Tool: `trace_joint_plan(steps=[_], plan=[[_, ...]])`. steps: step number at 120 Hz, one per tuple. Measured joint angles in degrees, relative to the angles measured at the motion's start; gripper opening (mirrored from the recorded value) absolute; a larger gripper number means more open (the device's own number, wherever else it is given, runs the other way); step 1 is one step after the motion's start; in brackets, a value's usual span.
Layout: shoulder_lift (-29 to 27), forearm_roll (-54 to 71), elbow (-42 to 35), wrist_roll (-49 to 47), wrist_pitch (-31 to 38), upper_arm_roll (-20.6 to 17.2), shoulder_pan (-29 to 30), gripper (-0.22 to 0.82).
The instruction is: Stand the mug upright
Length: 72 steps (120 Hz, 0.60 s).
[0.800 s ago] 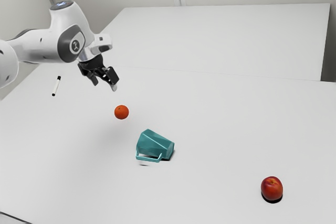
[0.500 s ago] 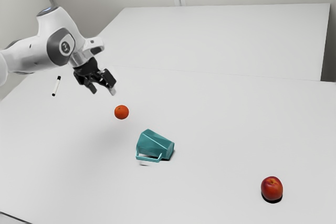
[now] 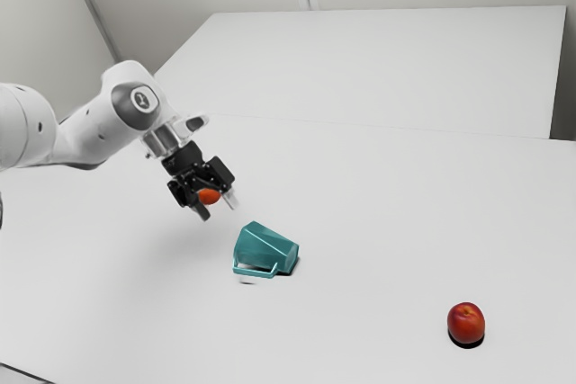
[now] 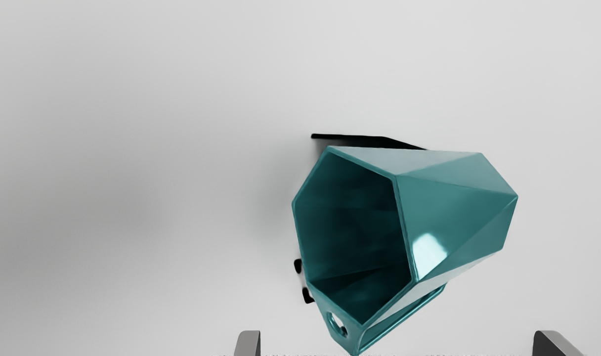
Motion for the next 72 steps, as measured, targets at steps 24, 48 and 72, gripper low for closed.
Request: trace_joint_plan(steps=[24,48,72], plan=[[4.2,-6.4,0.0,3.2,-2.4,0.0,-0.5,0.6],[7.7,-12.8,0.5,6.4,-3.8,0.0,0.8,0.6],[9.2,-19.3,0.6,9.0,-4.7,0.0,1.4,0.6]])
